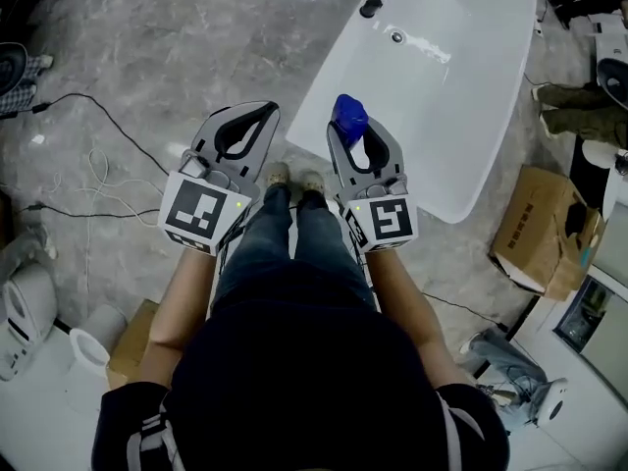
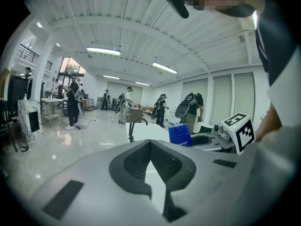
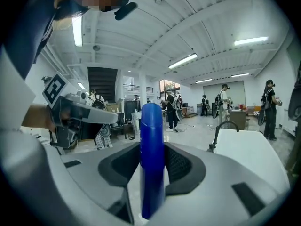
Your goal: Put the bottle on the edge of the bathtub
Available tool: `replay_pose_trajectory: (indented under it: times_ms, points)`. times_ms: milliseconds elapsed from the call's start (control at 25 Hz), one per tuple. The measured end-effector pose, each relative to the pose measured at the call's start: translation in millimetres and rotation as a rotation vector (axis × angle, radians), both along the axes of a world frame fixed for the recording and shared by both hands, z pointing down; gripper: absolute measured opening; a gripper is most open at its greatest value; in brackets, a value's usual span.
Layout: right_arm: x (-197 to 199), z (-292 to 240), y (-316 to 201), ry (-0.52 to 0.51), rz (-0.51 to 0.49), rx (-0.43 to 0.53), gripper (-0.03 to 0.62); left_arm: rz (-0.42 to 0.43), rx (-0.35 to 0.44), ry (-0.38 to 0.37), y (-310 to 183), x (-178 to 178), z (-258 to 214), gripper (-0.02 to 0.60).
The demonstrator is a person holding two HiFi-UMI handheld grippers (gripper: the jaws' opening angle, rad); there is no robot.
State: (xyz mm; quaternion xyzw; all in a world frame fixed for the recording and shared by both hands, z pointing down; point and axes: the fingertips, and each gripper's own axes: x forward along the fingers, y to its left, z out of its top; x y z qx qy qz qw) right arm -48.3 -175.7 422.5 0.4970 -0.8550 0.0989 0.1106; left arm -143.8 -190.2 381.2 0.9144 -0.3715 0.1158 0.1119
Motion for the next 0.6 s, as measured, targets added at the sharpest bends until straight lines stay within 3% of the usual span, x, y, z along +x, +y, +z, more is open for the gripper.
replay_pose_trajectory:
  times_ms: [280,600]
  points:
    - [-7.7,64.9,-9.4,0.026,0.013,-0.11,0.169,0.041,-0.117,-0.005,-3.8,1.1,62.8,0.021]
    - [-12.8,134.0,-10.2,0.082,-0.017,-0.21,0.167,0.026,-0.196,-0.014,-0.9,-3.2,112.8,0.021]
